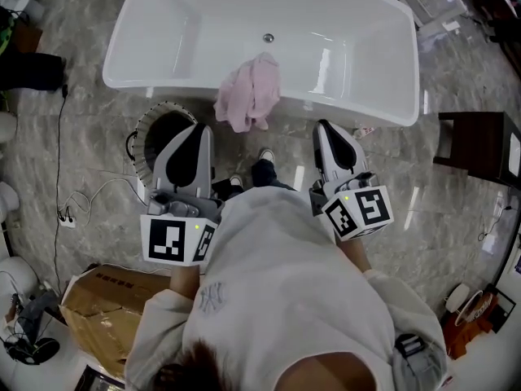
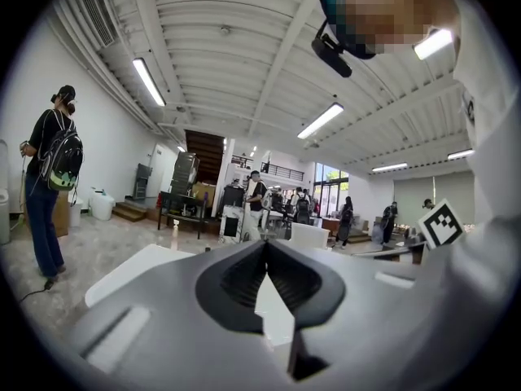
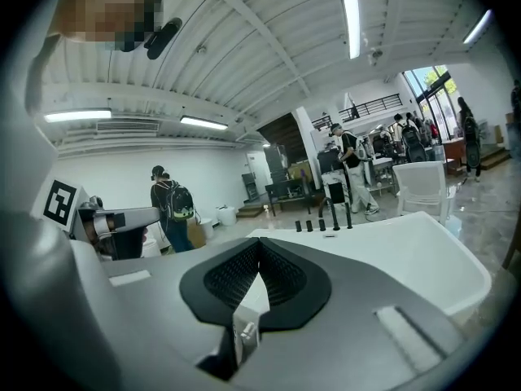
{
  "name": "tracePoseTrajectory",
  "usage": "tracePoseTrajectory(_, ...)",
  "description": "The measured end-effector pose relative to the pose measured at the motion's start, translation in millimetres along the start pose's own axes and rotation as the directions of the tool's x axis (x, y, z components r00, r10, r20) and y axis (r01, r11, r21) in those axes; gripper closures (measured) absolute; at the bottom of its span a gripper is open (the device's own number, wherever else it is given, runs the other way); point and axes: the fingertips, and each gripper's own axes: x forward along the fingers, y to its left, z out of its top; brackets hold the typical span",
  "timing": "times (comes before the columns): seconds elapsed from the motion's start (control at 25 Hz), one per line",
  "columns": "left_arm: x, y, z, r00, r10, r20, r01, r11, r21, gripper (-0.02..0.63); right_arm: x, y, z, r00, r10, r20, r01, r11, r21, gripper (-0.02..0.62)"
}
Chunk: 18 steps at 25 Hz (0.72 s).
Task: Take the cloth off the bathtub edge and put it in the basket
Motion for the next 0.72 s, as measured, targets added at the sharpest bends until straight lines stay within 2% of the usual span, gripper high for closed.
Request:
tracePoseTrajectory(0.44, 29, -20, 4, 0.997, 0.074, 0.021, -0.075, 0.997, 0.031, 0.558, 17, -38, 10, 0.995, 0.097, -0.002, -0.097, 0.995, 0.01, 0.595)
tracePoseTrajectory(0.72, 32, -32, 6, 0.997, 0.073, 0.015, -0.074, 0.996, 0.042, 0.558, 12, -49, 3, 0.993, 0.121, -0.01, -0.121, 0.992, 0.031, 0.595)
